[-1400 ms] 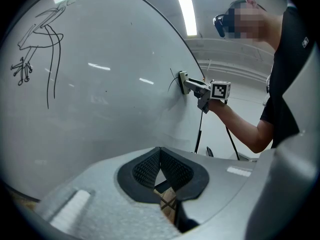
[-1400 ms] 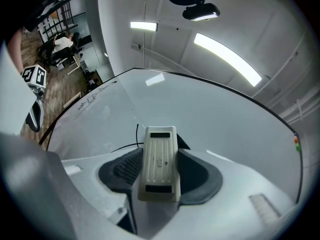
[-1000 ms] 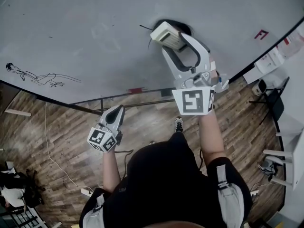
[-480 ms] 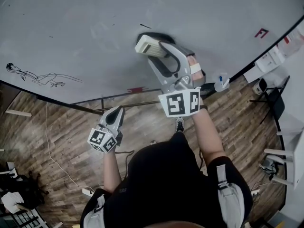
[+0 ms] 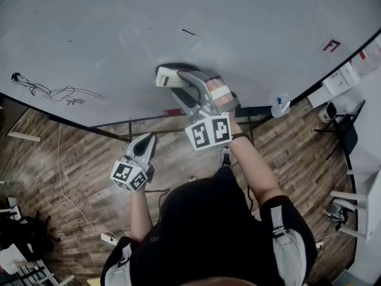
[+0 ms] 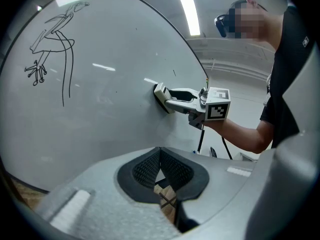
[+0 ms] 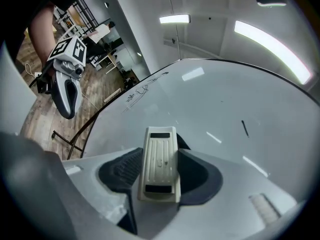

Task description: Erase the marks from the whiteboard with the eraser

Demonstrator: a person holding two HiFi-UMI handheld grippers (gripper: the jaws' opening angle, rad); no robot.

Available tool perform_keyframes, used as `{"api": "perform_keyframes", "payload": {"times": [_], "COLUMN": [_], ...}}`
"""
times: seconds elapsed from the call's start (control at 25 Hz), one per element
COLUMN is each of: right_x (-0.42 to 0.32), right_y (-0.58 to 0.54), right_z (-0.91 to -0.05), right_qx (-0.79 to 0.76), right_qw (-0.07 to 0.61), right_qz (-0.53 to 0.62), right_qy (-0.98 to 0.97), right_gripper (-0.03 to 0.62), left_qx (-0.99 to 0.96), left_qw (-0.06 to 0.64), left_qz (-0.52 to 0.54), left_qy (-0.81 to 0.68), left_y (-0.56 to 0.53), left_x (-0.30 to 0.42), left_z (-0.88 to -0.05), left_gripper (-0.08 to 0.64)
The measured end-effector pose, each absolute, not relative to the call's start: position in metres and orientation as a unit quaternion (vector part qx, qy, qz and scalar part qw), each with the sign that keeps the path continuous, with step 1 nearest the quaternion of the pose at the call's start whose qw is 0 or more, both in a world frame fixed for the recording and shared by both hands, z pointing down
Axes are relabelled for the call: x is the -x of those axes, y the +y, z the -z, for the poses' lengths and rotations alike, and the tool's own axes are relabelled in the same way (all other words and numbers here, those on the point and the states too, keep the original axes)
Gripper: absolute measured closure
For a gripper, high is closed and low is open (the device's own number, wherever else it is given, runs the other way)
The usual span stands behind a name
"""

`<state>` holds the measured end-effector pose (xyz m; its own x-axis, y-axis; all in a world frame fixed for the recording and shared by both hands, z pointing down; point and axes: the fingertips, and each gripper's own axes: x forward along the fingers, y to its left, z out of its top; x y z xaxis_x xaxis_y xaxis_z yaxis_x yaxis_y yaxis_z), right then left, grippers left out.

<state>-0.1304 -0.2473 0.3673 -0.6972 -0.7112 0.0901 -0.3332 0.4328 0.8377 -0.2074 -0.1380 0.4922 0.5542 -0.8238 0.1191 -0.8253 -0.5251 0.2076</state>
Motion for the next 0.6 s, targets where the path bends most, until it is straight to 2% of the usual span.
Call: {"api": "perform_keyframes", "payload": {"times": [0.36, 0.6], "right_x": [0.149, 0.145], "right_y": [-0.244, -0.244], "right_z": [-0.374, -0.335], "right_qx": [-0.28, -0.292], "right_qw": [0.231, 0.203], "right_qz": [0.438, 0.457], "right_qy": [-0.822, -0.815], "right_gripper": [0.37, 0.37], "left_qx": [-0.863, -0.867], "left_qw": [0.125, 0.123], "left_qz": [-0.001, 0.002], "left_qy": [-0.489, -0.483], "left_y": [-0.13, -0.133], "left_x": [0.222, 0.217], "left_z": [-0.496, -0.493], "left_gripper": [0.549, 0.549]}}
